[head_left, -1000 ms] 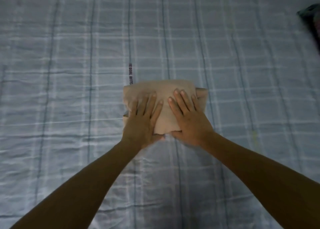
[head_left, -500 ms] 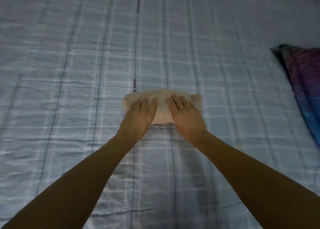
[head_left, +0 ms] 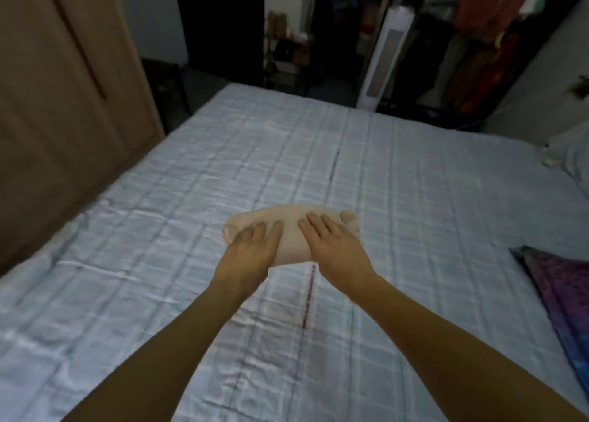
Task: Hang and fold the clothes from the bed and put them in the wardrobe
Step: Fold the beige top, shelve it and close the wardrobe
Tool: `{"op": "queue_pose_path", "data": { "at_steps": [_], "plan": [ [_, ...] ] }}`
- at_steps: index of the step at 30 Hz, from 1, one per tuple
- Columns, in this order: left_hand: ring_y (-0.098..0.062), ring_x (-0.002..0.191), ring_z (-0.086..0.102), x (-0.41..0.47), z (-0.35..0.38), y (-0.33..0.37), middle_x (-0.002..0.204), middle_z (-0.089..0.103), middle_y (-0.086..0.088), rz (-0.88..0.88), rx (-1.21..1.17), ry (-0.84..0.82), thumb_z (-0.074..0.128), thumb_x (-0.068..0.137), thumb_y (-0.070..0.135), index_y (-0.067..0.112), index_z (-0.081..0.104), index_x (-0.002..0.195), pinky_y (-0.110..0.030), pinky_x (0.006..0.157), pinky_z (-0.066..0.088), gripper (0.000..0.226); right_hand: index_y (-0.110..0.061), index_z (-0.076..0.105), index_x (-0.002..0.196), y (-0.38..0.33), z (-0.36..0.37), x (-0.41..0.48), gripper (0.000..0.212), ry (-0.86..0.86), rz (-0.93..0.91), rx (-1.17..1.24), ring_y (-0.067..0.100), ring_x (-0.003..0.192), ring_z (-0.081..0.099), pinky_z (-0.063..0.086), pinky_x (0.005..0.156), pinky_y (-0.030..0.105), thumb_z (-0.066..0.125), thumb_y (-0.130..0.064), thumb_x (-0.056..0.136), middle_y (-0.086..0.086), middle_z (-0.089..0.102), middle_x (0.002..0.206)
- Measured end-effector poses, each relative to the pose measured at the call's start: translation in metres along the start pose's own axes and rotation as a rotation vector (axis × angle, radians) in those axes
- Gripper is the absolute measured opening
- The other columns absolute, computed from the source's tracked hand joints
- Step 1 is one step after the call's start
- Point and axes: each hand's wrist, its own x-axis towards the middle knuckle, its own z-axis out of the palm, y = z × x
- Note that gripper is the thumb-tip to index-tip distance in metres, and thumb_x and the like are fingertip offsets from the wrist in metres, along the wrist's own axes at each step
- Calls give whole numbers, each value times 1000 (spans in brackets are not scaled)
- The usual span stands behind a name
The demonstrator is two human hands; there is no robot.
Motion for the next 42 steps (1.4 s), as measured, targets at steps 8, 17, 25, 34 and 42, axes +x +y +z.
{"op": "queue_pose_path", "data": {
  "at_steps": [8, 17, 25, 34, 42],
  "plan": [
    [-37, 70, 62, -98, -186, -47, 93, 64, -22, -271, 212, 122, 75, 49, -5, 7, 42, 122, -40, 61, 55, 80, -8, 61, 120, -114, -145, 55, 76, 275, -335, 29, 32, 99, 65, 56, 76, 42, 83, -2, 47, 15, 64, 119],
    [-39, 82, 63, -293, -387, -87, 102, 62, -21, -654, 486, 154, 82, 57, 24, 8, 37, 126, -45, 68, 54, 84, -6, 56, 127, -330, -291, 89, 77, 428, -821, 190, 33, 105, 63, 54, 82, 42, 80, -1, 54, 15, 61, 124],
    [-36, 71, 64, -485, -528, -96, 88, 63, -19, -965, 814, 95, 86, 42, 15, 2, 44, 119, -38, 52, 51, 88, -2, 58, 123, -563, -387, 63, 63, 594, -1130, 401, 37, 101, 63, 57, 73, 48, 67, 3, 61, 20, 62, 120],
    [-35, 80, 64, -662, -602, -152, 96, 63, -17, -1137, 886, 134, 62, 68, 15, 4, 41, 127, -42, 62, 53, 63, -8, 61, 122, -778, -438, 36, 63, 758, -1274, 496, 29, 107, 63, 54, 81, 38, 74, -3, 60, 12, 64, 120],
    [-37, 85, 63, -755, -624, -250, 99, 62, -17, -1151, 836, 154, 67, 66, 11, 6, 39, 127, -45, 66, 52, 68, -8, 59, 124, -911, -441, 63, 73, 644, -1306, 440, 31, 109, 62, 56, 82, 43, 79, -2, 54, 14, 62, 124]
  ]
}}
